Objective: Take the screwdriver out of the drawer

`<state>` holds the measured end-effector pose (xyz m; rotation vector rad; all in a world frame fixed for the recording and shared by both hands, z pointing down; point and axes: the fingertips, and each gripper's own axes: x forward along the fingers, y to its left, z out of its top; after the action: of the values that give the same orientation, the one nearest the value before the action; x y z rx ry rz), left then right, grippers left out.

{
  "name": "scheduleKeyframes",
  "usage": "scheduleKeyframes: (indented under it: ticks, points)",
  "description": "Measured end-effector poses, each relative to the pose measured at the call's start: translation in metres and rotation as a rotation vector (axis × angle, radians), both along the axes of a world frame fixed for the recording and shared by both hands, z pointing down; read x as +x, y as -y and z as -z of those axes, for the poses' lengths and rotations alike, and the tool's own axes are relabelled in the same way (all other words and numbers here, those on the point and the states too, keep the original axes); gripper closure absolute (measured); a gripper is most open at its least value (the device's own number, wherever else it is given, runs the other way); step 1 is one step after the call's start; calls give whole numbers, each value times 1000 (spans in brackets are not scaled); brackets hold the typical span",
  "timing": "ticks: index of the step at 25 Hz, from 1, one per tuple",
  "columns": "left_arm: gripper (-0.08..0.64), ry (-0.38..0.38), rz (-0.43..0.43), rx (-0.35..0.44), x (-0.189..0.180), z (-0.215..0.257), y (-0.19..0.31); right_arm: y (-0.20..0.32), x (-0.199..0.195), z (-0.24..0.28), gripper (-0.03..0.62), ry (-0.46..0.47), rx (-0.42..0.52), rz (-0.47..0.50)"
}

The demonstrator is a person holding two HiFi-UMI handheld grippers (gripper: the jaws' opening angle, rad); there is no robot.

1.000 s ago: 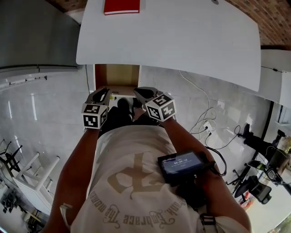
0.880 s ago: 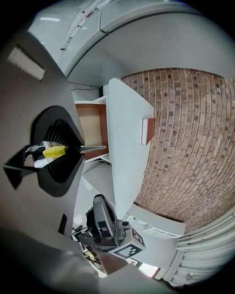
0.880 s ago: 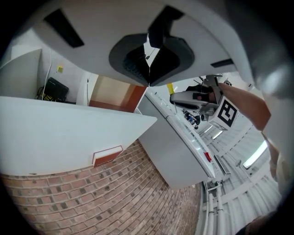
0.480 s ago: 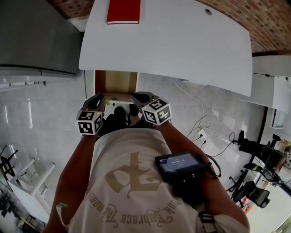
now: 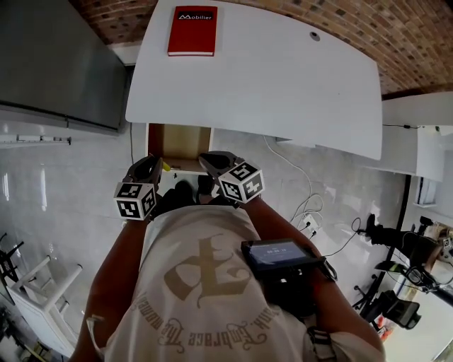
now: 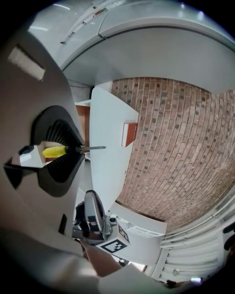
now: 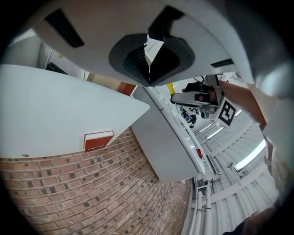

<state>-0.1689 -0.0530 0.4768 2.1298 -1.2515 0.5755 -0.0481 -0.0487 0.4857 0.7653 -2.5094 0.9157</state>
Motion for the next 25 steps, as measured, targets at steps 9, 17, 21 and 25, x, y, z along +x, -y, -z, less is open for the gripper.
scheduleKeyframes:
  ticks: [9, 17, 21, 25]
  points:
    - [508, -14, 11, 78, 5, 34, 1, 13, -5, 43, 586, 42, 109, 43]
    - [508, -23, -23, 155, 13, 66, 3, 15, -1, 75, 586, 64, 200, 46]
    - [508, -21, -27, 180, 13, 79, 2, 11, 3, 89, 586, 69, 238, 53]
    - [508, -20, -24, 202, 9, 90, 4, 13, 4, 98, 586, 86, 259, 49]
